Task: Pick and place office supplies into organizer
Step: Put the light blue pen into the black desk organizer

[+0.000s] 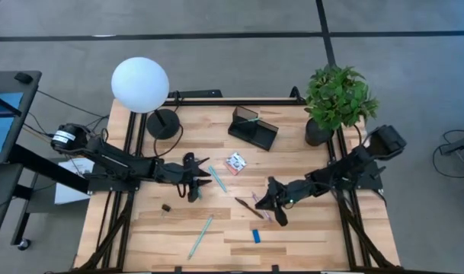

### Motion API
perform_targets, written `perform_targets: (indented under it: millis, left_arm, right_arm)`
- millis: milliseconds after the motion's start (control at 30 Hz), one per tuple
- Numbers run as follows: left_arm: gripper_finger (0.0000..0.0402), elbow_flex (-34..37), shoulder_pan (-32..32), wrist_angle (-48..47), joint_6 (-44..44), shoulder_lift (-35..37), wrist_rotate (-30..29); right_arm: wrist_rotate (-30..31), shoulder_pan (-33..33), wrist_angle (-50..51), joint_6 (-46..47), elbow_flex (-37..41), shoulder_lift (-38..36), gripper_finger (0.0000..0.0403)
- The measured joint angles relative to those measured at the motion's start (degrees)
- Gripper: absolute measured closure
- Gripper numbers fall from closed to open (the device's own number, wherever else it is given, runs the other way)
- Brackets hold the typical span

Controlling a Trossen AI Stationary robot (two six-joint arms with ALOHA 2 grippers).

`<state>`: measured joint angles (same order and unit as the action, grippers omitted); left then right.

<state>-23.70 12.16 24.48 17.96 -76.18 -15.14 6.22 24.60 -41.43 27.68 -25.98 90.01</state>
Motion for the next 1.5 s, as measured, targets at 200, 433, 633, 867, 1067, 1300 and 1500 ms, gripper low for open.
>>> perform_targets:
  millis: [200, 433, 633, 867, 1067, 1300, 1500]
  left_arm:
    - [0.0296, 0.0, 0.0, 0.5, -0.28, 0.04, 1.71]
    - [0.0296, 0.0, 0.0, 0.16, -0.35, 0.06, 2.58]
    - [0.0296, 0.0, 0.0, 0.01, -3.07, 0.07, 6.35]
    - [0.0296, 0.0, -1.84, -0.16, -10.14, 0.07, 7.96]
    - [0.0296, -0.49, -6.68, -1.39, -10.36, 0.09, 10.63]
    - [0.0296, -8.46, -10.51, -12.19, -15.17, -4.63, 15.76]
    - [0.0296, -19.31, -10.74, -24.89, -23.22, -15.91, 17.84]
  right_arm:
    - [-0.16, 0.0, -2.51, 1.4, -0.12, 1.88, 0.0369]
    - [-0.18, 0.0, -3.01, 1.37, -1.0, 2.02, 0.0369]
    - [-0.11, -0.14, -2.8, 1.42, -2.69, 2.02, 0.0369]
    - [-0.37, -1.13, -1.98, 0.82, -3.63, 2.02, 0.0352]
    - [-0.18, -2.3, -0.89, 0.35, -3.63, 2.02, 0.032]
    - [2.72, -5.89, -0.83, 0.38, -3.63, 2.02, 0.031]
    - [2.79, -7.33, -0.33, 2.75, -3.64, 2.28, 0.031]
